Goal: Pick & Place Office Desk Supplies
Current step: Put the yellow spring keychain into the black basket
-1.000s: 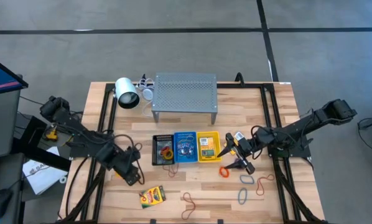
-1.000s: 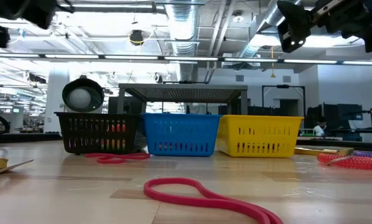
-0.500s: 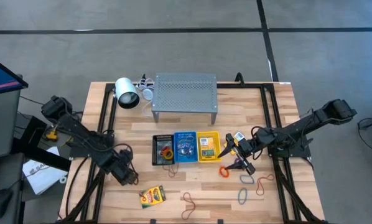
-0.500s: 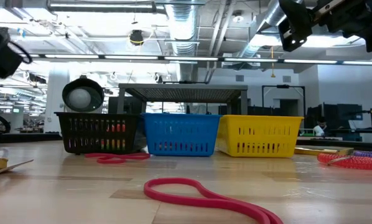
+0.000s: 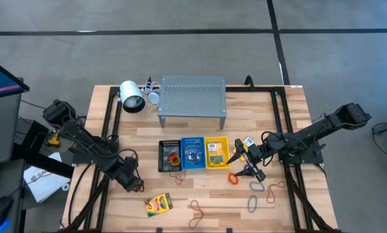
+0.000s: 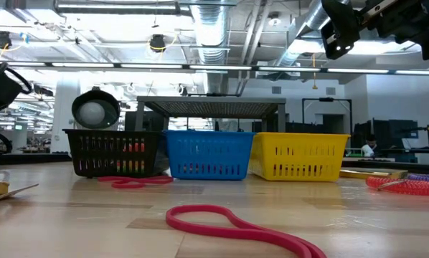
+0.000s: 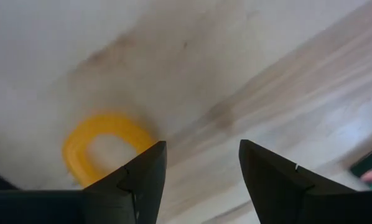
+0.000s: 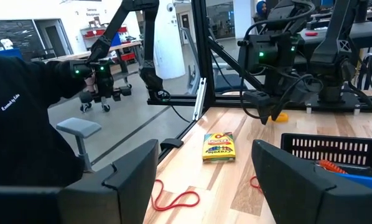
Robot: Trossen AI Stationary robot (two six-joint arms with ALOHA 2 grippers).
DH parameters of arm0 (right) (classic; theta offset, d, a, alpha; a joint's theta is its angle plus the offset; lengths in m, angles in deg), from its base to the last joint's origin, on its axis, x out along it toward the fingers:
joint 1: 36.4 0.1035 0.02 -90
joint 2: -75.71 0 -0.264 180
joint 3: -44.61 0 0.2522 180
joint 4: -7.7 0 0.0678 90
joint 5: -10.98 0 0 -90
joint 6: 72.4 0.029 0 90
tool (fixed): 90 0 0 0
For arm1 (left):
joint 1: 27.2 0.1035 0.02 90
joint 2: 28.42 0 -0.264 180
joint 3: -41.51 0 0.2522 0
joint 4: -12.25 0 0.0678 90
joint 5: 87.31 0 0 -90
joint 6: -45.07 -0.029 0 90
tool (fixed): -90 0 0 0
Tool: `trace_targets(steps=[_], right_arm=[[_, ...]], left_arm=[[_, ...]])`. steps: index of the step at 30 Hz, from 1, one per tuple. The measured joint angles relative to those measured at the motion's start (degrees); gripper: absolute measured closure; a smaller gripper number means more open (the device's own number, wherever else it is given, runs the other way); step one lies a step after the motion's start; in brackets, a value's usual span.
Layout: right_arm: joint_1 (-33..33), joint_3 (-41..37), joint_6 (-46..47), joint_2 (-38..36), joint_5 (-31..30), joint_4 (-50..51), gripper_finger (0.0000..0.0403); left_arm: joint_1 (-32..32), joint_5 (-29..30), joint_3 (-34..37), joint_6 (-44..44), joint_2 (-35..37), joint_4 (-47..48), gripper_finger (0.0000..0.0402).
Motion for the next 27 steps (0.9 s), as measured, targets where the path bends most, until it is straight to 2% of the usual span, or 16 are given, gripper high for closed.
trace_targets(steps=[10, 20, 27], right_arm=[[-0.05, -0.02, -0.51, 0.0, 0.0, 0.0, 0.0148], [-0.04, -0.02, -0.51, 0.0, 0.0, -0.01, 0.0148], [-0.04, -0.02, -0.49, 0.0, 0.0, 0.0, 0.0148]], left_arm=[[0.11, -4.08, 0.0, 0.01, 0.52, -0.97, 0.0204], [0.11, -2.91, 0.0, 1.17, 7.15, 0.92, 0.0204], [0.11, -2.56, 0.0, 1.19, 7.82, 5.23, 0.0204]])
